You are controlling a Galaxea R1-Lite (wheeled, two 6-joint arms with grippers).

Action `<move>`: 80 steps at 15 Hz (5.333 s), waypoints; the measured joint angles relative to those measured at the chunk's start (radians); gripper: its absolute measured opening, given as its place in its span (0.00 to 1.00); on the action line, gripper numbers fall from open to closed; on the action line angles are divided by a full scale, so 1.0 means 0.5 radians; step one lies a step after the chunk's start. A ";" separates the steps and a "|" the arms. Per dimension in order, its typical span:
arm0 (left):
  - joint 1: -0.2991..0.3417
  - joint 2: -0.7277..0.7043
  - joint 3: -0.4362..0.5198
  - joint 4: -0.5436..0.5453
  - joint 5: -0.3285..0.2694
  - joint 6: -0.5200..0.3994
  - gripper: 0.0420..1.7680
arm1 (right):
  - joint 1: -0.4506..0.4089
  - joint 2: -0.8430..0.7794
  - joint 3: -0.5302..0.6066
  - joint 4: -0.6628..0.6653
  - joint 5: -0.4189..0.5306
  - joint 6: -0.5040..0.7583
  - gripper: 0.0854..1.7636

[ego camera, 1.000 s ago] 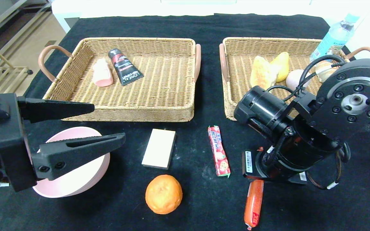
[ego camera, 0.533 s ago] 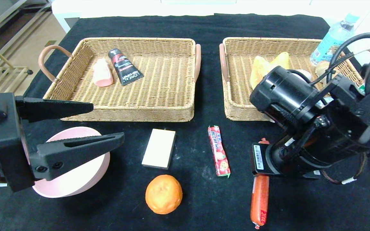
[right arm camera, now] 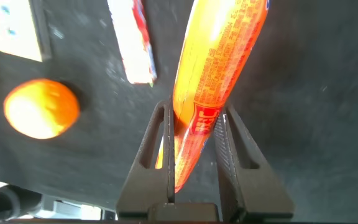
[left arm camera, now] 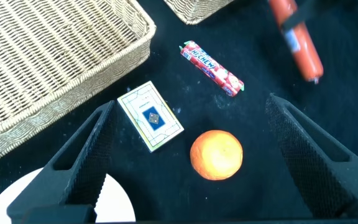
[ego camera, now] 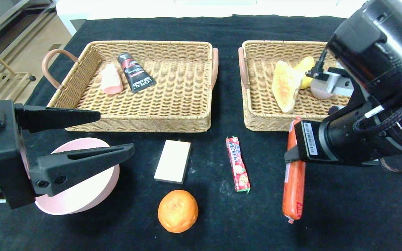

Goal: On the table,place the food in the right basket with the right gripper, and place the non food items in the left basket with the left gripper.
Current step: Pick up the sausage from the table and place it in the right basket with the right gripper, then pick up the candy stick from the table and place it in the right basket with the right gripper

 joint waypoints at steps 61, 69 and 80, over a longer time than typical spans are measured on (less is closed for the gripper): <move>0.000 -0.042 -0.003 -0.003 -0.001 0.001 0.97 | -1.216 -0.009 -0.085 -1.060 0.205 -1.101 0.94; 0.000 -0.042 -0.003 -0.001 0.000 0.001 0.97 | -0.706 -0.235 0.204 -1.073 0.050 -1.101 0.96; 0.000 -0.043 -0.001 0.000 0.000 0.001 0.97 | -0.008 -0.256 0.894 -1.567 -0.246 -1.025 0.96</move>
